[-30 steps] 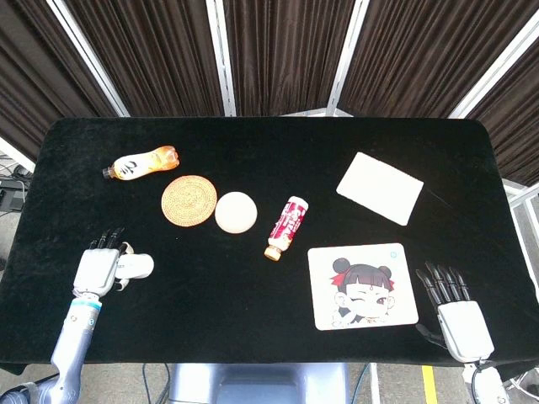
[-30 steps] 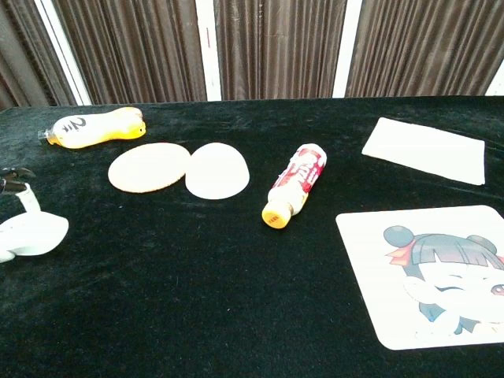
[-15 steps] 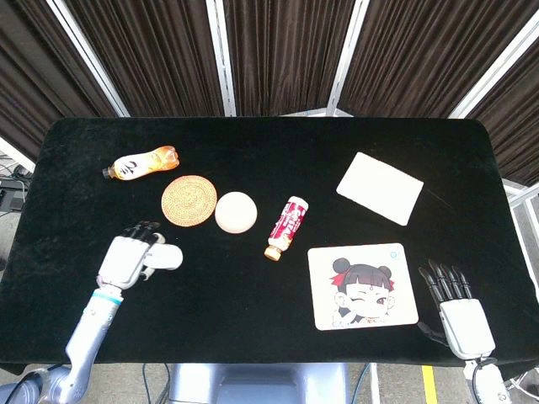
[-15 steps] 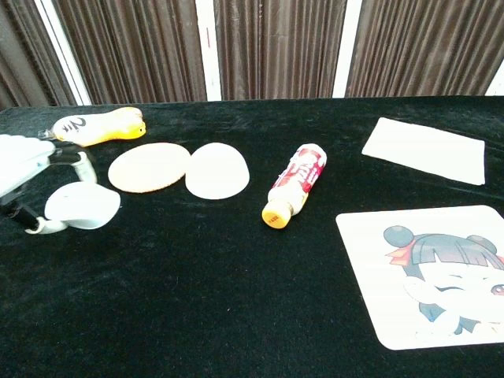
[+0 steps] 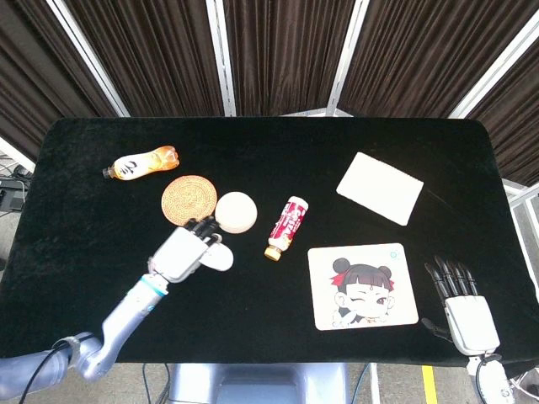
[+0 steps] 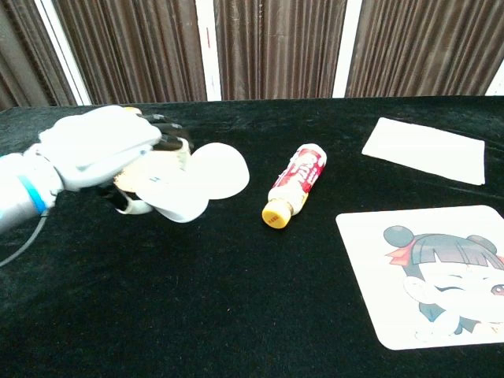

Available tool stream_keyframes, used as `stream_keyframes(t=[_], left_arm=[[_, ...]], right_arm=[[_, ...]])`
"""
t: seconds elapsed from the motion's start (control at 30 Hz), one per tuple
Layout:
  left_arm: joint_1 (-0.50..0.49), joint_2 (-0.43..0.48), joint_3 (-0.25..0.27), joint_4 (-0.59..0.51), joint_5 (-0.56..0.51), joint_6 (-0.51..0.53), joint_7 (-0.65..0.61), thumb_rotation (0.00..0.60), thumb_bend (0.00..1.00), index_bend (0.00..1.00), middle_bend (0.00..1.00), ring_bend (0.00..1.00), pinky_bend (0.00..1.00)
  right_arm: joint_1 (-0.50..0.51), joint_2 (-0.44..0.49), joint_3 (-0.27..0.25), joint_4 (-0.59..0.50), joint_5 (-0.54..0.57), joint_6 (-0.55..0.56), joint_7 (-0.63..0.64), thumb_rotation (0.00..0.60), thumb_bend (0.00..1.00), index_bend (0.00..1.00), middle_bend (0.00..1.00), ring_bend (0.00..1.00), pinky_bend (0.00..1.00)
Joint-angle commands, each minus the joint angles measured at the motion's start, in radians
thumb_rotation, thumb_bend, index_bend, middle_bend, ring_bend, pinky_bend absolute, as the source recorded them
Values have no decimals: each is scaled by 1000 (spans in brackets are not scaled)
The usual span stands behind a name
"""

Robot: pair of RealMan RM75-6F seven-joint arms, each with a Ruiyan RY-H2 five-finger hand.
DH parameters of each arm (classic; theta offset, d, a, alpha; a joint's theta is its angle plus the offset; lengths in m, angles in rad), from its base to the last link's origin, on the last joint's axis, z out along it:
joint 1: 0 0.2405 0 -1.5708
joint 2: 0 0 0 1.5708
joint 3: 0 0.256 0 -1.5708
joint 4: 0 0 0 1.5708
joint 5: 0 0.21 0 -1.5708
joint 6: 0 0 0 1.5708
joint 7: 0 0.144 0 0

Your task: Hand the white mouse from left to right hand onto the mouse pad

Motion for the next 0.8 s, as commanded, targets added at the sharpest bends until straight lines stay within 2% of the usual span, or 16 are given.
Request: stream_keyframes(t=[0.03, 0.47, 0.8], left_arm=[[-27, -28, 4, 14, 17, -22, 16, 600, 366, 635, 208, 158, 311], [-122, -177, 18, 98, 59, -83, 67, 600, 365, 635, 207, 149, 310], [-153, -225, 16, 111, 74, -79, 110, 600, 365, 591, 165, 110, 278]], right_arm=[[1, 0, 3, 2, 5, -3, 4, 600, 16, 61, 0, 0, 0], [3, -7, 6, 18, 17, -10, 8, 600, 15, 61, 0, 0, 0], [3, -9, 6, 19, 17, -9, 7, 600, 15, 60, 0, 0, 0]])
